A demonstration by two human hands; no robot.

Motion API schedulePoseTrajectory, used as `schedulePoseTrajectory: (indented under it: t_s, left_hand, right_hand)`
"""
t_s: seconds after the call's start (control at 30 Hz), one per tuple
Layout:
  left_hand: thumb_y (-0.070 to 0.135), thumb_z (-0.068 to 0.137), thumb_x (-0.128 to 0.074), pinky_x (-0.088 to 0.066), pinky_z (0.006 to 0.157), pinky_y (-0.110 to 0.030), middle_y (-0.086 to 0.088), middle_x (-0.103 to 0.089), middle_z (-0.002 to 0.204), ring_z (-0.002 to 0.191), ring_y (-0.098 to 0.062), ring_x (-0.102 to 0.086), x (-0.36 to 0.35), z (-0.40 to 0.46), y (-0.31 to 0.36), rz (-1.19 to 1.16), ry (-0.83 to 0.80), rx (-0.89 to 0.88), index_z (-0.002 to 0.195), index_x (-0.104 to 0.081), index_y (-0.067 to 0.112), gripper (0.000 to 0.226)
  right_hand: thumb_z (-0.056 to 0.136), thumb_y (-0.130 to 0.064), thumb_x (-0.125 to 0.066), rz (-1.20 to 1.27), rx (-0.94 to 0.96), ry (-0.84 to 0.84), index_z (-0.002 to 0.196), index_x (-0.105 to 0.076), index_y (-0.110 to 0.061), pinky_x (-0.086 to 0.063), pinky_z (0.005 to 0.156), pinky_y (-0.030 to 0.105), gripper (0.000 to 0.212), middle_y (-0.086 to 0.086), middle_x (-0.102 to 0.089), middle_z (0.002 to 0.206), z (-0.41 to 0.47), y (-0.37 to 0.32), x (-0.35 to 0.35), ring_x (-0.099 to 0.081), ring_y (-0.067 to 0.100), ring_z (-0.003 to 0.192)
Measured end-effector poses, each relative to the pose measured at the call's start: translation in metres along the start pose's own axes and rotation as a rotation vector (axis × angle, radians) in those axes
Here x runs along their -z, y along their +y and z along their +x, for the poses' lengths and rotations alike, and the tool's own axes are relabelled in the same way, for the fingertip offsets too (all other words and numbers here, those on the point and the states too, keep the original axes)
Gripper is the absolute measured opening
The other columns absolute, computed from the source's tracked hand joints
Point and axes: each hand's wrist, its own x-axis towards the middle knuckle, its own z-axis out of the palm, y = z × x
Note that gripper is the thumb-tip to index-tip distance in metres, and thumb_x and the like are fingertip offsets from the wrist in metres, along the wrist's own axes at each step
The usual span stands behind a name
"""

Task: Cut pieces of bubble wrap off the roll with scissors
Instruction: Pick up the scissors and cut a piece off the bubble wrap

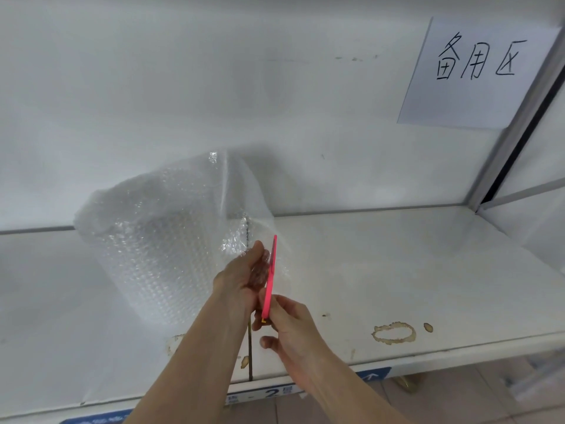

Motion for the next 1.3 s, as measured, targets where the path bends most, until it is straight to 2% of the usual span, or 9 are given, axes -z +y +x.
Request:
schedulePoseTrajectory:
  t_s: [0.13, 0.3, 0.47, 0.67, 0.8, 0.9, 1.07, 1.23, 1.3]
  left_hand:
    - [0.014, 0.074, -0.081, -0.055, 0.049, -0.025, -0.006, -0.071, 0.076, 0.057, -0.016, -0.069, -0.001, -0.003, 0.0, -0.033, -0.029, 0.022, 0.099, -0.071, 0.005, 0.028]
    - [0.012, 0.078, -0.079, -0.056, 0.059, -0.032, -0.005, -0.068, 0.07, 0.06, -0.018, -0.065, -0.002, -0.009, -0.001, -0.031, -0.059, 0.075, 0.091, -0.069, 0.006, 0.018]
    - [0.012, 0.079, -0.078, -0.058, 0.054, -0.029, -0.005, -0.07, 0.074, 0.06, -0.018, -0.066, 0.0, -0.009, -0.002, -0.048, -0.076, 0.068, 0.104, -0.069, 0.007, 0.026]
    - [0.007, 0.081, -0.074, -0.054, 0.077, -0.029, 0.0, -0.073, 0.09, 0.082, -0.013, -0.064, -0.004, -0.011, -0.001, -0.045, -0.078, 0.02, 0.12, -0.069, 0.009, 0.039]
    - [0.014, 0.074, -0.078, -0.049, 0.067, -0.028, 0.002, -0.072, 0.089, 0.081, -0.013, -0.06, -0.008, -0.014, 0.002, -0.01, -0.067, 0.018, 0.109, -0.074, 0.008, 0.036]
    - [0.028, 0.066, -0.087, -0.053, 0.076, -0.03, 0.004, -0.073, 0.086, 0.083, -0.012, -0.061, -0.01, -0.015, 0.001, 0.022, 0.005, -0.02, 0.092, -0.075, 0.012, 0.033]
    - [0.025, 0.071, -0.084, -0.048, 0.06, -0.028, 0.002, -0.067, 0.077, 0.067, -0.01, -0.058, -0.007, -0.011, 0.0, 0.029, -0.005, 0.005, 0.104, -0.074, 0.012, 0.037]
    - [0.02, 0.056, -0.085, -0.053, 0.07, -0.032, 0.001, -0.073, 0.088, 0.09, -0.016, -0.065, -0.007, -0.014, 0.002, 0.002, -0.037, 0.038, 0.109, -0.076, 0.01, 0.055]
    - [0.019, 0.06, -0.084, -0.054, 0.07, -0.033, 0.0, -0.074, 0.091, 0.094, -0.016, -0.065, -0.009, -0.017, 0.003, -0.007, -0.055, 0.062, 0.111, -0.074, 0.01, 0.053]
  right_hand:
    - [0.087, -0.043, -0.067, 0.002, -0.009, -0.012, 0.084, -0.071, -0.01, -0.041, 0.055, 0.025, 0.034, -0.001, -0.064, 0.073, 0.0, -0.004, 0.001, -0.058, 0.013, 0.07]
    - [0.088, -0.04, -0.066, 0.068, -0.017, -0.006, 0.079, -0.07, -0.012, -0.04, 0.055, 0.026, 0.03, 0.005, -0.062, 0.075, 0.002, -0.009, 0.005, -0.057, 0.014, 0.068]
    - [0.091, -0.036, -0.065, 0.071, 0.009, 0.012, 0.077, -0.069, -0.011, -0.04, 0.053, 0.025, 0.028, 0.004, -0.062, 0.072, 0.002, -0.01, 0.004, -0.056, 0.014, 0.067]
    - [0.092, -0.036, -0.065, 0.049, -0.002, 0.028, 0.081, -0.069, -0.009, -0.04, 0.053, 0.024, 0.03, 0.001, -0.062, 0.069, 0.002, -0.009, 0.003, -0.056, 0.013, 0.068]
    - [0.09, -0.037, -0.067, 0.046, -0.008, 0.033, 0.083, -0.069, -0.008, -0.039, 0.052, 0.024, 0.03, 0.001, -0.06, 0.07, 0.003, -0.007, 0.004, -0.055, 0.015, 0.069]
    - [0.089, -0.038, -0.068, 0.03, -0.013, 0.029, 0.087, -0.072, -0.007, -0.04, 0.053, 0.025, 0.031, 0.002, -0.062, 0.073, 0.003, -0.005, 0.002, -0.056, 0.013, 0.067]
    - [0.089, -0.039, -0.068, 0.024, -0.002, 0.025, 0.088, -0.071, -0.007, -0.04, 0.054, 0.025, 0.033, 0.005, -0.062, 0.079, 0.003, -0.004, 0.002, -0.058, 0.012, 0.067]
    - [0.088, -0.04, -0.067, 0.067, -0.017, 0.017, 0.083, -0.07, -0.01, -0.04, 0.052, 0.024, 0.031, 0.002, -0.062, 0.073, 0.004, -0.008, 0.002, -0.056, 0.014, 0.068]
    - [0.088, -0.04, -0.066, 0.091, -0.025, 0.015, 0.08, -0.068, -0.01, -0.039, 0.051, 0.024, 0.031, 0.006, -0.061, 0.076, 0.005, -0.01, 0.002, -0.055, 0.014, 0.064]
